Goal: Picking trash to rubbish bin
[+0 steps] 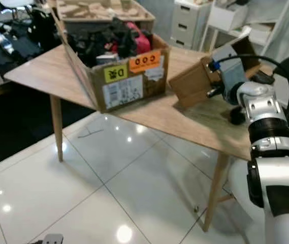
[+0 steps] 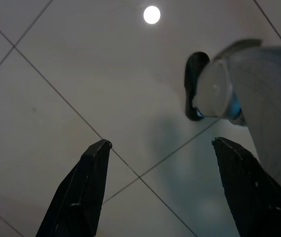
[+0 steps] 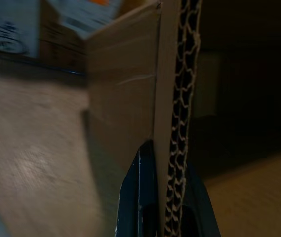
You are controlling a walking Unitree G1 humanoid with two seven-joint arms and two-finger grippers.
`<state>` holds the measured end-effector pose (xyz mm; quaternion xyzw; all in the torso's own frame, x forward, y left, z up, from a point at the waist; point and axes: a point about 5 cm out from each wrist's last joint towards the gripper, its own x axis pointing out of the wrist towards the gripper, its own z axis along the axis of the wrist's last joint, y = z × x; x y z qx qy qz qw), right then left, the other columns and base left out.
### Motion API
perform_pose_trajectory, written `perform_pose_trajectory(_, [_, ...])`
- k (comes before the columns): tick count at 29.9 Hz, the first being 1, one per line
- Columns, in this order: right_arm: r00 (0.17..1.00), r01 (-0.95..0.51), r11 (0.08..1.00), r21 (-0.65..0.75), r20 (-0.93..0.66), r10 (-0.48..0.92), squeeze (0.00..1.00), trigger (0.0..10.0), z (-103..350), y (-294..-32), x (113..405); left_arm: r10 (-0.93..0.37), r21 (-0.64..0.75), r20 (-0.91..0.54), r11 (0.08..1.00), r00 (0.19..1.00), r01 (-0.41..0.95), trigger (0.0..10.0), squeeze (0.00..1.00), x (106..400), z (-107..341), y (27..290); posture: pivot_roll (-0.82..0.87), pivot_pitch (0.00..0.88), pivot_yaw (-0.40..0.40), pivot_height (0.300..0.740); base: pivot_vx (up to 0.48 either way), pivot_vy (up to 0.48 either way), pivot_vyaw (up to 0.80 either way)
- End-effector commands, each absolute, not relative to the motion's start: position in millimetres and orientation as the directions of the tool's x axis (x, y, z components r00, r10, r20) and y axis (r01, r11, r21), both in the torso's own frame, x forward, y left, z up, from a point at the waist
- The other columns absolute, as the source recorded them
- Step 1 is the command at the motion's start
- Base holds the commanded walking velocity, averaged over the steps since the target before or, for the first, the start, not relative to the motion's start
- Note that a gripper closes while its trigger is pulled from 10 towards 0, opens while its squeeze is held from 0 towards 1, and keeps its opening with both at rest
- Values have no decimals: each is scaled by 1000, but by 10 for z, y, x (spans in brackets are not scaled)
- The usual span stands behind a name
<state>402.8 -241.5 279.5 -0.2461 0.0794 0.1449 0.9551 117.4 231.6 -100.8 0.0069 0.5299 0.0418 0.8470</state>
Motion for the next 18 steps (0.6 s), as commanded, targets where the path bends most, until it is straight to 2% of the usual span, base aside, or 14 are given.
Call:
perform_pose_trajectory(1, [939, -335, 823, -459, -240, 248, 0, 10000, 2834, -2401, 4024, 83, 58, -908, 996, 410, -72, 10000, 0, 1111, -1028, 2322, 17, 90, -31, 740, 0, 0, 0])
perform_pose_trajectory(12, [926, -354, 723, -593, -333, 180, 0, 10000, 2923, -2604, 3930, 77, 46, -908, 995, 413, -84, 10000, 0, 1105, -1033, 2305, 11, 91, -34, 740, 0, 0, 0])
perform_pose_trajectory(18, [920, -366, 700, -613, -349, 176, 0, 10000, 2953, -2629, 3908, 72, 41, -909, 996, 410, -84, 10000, 0, 1095, -1037, 2299, 6, 94, -36, 740, 0, 0, 0])
